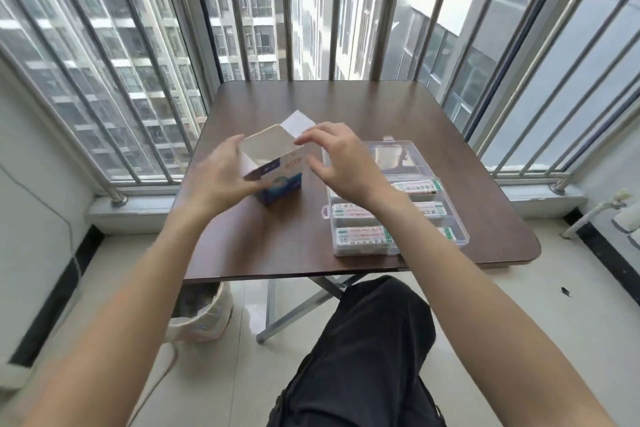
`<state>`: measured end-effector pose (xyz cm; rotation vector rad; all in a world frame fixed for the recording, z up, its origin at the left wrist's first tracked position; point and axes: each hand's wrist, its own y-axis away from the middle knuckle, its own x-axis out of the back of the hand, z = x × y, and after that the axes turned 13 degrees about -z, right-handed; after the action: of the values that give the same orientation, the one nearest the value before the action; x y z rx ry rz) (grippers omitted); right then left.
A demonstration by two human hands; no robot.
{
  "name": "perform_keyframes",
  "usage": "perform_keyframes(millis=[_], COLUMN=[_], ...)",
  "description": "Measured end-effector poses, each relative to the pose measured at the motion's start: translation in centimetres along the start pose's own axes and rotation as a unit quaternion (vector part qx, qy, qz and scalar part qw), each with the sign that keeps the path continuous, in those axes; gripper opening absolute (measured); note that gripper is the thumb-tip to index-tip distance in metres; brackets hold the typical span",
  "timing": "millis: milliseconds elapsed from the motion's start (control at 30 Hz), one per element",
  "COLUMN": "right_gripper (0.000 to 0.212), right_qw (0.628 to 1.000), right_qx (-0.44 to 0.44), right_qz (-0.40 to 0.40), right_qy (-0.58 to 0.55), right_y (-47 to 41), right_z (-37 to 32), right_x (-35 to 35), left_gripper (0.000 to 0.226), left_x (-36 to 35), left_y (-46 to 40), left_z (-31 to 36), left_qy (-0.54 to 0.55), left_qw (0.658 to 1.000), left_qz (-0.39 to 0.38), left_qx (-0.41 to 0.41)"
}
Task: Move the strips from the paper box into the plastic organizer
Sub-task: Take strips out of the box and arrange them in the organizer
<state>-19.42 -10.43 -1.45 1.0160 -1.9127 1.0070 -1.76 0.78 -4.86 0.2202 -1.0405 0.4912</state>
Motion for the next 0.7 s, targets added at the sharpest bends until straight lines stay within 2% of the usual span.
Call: perform_keyframes(millis=[100, 167, 233, 333, 433, 500, 567, 600, 700], right_gripper=[0.024, 0.026, 0.029, 0.031, 0.036, 0.042, 0.054, 0.060, 0.066], right_qw=[0.994, 0.989, 0.984, 0.980, 0.986, 0.985, 0.969, 0.960, 0.953], right_qx=[-0.002, 0.003, 0.018, 0.041, 0.026, -0.018, -0.073, -0.084, -0.077], right_qz=[0.088, 0.126, 0.152, 0.170, 0.092, -0.018, -0.137, -0.171, -0.199], right_qy=[0.059, 0.074, 0.090, 0.097, 0.137, 0.170, 0.194, 0.205, 0.214], right_y=[1.0, 2.0, 3.0, 3.8, 2.9, 1.9, 1.1, 0.8, 0.2], right_z=[-0.7, -1.1, -1.7, -3.0, -3.5, -3.7, -3.8, -3.9, -4.0], right_x=[-0.3, -0.2, 0.0, -0.4, -1.2, -1.5, -1.5, -1.6, -1.8], left_gripper=[0.076, 0.075, 0.077, 0.079, 0.077, 0.075, 0.073, 0.072, 0.072], left_x=[-0.6, -0.7, -0.8, -1.1, -1.5, -1.6, -1.7, -1.7, -1.6], left_y=[1.1, 1.5, 1.7, 1.8, 1.9, 2.1, 2.2, 2.1, 1.9], left_z=[0.9, 1.3, 1.5, 1.7, 2.1, 2.4, 2.5, 2.5, 2.2], left_qy=[-0.012, -0.049, -0.078, -0.058, -0.044, -0.041, -0.041, -0.044, -0.046], left_qw=[0.987, 0.969, 0.952, 0.939, 0.936, 0.934, 0.931, 0.930, 0.932], left_qz=[0.124, 0.182, 0.219, 0.241, 0.243, 0.232, 0.224, 0.223, 0.220], left_qx=[-0.103, -0.161, -0.201, -0.239, -0.252, -0.267, -0.284, -0.287, -0.285])
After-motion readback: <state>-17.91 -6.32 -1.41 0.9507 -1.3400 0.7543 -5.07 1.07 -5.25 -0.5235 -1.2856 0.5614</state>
